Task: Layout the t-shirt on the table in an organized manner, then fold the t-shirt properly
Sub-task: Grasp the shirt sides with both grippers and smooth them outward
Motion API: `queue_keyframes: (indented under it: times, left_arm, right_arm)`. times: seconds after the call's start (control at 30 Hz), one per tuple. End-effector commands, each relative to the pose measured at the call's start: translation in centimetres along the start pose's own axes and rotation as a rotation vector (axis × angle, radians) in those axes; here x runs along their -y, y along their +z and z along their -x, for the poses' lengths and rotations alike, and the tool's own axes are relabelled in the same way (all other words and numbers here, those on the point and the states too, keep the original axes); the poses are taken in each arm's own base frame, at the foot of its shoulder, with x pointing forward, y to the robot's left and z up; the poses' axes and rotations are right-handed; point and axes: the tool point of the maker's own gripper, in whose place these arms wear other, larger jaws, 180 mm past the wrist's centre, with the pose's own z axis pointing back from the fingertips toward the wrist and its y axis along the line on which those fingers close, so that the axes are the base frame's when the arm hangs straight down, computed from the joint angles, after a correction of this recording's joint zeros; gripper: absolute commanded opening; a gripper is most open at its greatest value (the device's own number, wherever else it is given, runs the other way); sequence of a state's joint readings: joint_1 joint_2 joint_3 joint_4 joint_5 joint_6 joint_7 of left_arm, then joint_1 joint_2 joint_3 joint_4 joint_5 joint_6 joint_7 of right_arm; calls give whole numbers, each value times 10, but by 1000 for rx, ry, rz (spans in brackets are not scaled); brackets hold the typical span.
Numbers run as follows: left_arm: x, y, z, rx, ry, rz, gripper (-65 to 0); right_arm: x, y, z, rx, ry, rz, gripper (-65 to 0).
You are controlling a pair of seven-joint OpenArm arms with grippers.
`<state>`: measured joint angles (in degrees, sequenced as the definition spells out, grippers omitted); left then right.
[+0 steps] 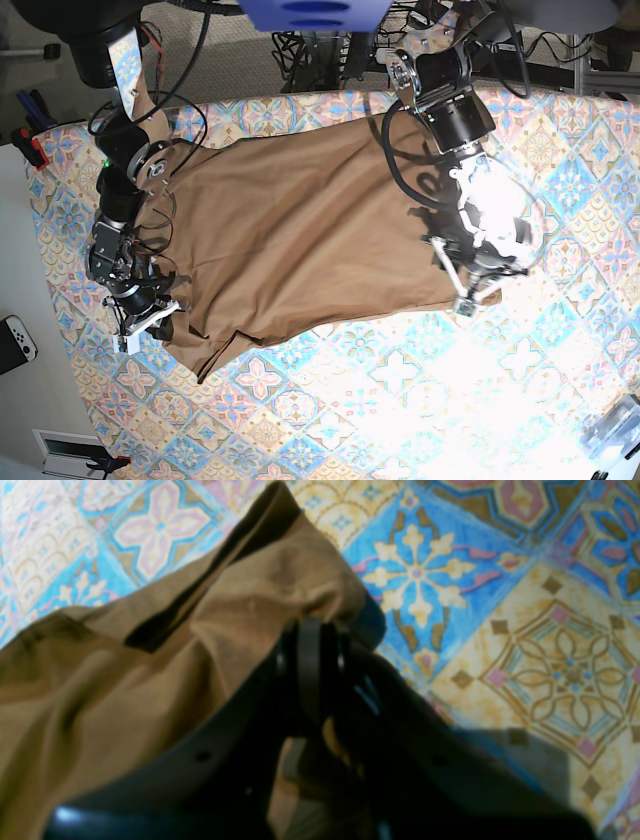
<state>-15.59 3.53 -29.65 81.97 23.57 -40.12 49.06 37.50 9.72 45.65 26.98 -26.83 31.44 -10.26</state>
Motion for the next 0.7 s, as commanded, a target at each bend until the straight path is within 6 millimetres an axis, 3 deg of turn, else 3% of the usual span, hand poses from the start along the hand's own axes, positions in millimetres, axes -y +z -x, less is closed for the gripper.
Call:
queue_keyframes:
  times: [0.0, 0.17, 0.3, 0.43, 0.6, 0.67]
  left_arm:
    - [-8, -2, -9, 28, -8, -4, -458]
    - [-4, -32, 15, -45, 5, 77, -458]
    - [-6, -34, 28, -73, 5, 81, -459]
    - [-4, -35, 36, -87, 7, 85, -459]
    - [-1, -36, 45, -102, 7, 90, -459]
    - [-1, -36, 45, -102, 7, 90, -459]
  right_arm:
    - [5, 0, -35, 81, 4, 6, -650]
    - [8, 2, -35, 82, 6, 11, -650]
    - [44, 19, -56, 155, 34, 70, -650]
    - [43, 18, -59, 174, 32, 67, -650]
    - [31, 10, -32, 113, -17, 29, -650]
    - [28, 7, -48, 139, -16, 22, -650]
